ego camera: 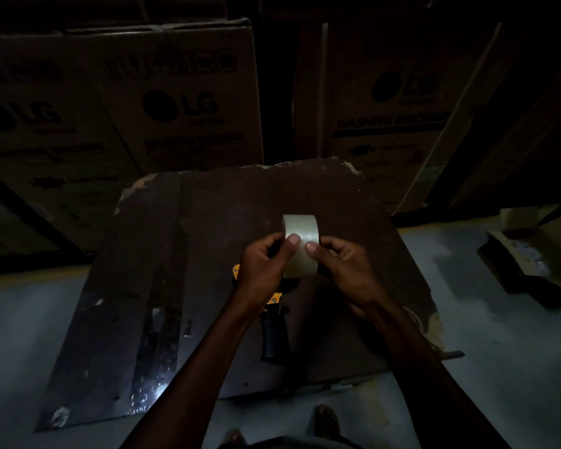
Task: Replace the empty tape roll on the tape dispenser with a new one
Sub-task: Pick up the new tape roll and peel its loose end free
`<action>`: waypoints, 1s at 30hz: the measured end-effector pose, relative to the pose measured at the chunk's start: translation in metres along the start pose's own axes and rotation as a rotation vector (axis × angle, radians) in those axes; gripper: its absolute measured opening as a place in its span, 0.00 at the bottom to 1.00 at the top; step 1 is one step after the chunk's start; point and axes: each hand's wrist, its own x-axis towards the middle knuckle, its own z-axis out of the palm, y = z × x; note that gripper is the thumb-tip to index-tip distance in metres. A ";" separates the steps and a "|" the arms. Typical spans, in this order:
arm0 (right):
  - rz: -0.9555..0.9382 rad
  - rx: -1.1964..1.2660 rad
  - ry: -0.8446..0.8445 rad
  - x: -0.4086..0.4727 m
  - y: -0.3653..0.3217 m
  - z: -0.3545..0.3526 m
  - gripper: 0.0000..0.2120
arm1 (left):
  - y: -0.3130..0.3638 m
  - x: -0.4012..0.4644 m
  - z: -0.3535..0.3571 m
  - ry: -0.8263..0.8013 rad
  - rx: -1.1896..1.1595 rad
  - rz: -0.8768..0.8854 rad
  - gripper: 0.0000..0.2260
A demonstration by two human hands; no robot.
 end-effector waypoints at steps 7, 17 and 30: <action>0.019 0.072 0.066 0.001 -0.007 0.014 0.08 | 0.002 -0.008 -0.008 -0.005 -0.012 -0.010 0.07; -0.036 0.067 0.067 -0.014 -0.004 0.022 0.05 | 0.016 -0.012 -0.010 0.075 -0.128 -0.064 0.10; 0.046 0.111 0.122 -0.023 -0.017 0.020 0.40 | 0.011 -0.027 -0.006 0.047 -0.108 0.033 0.03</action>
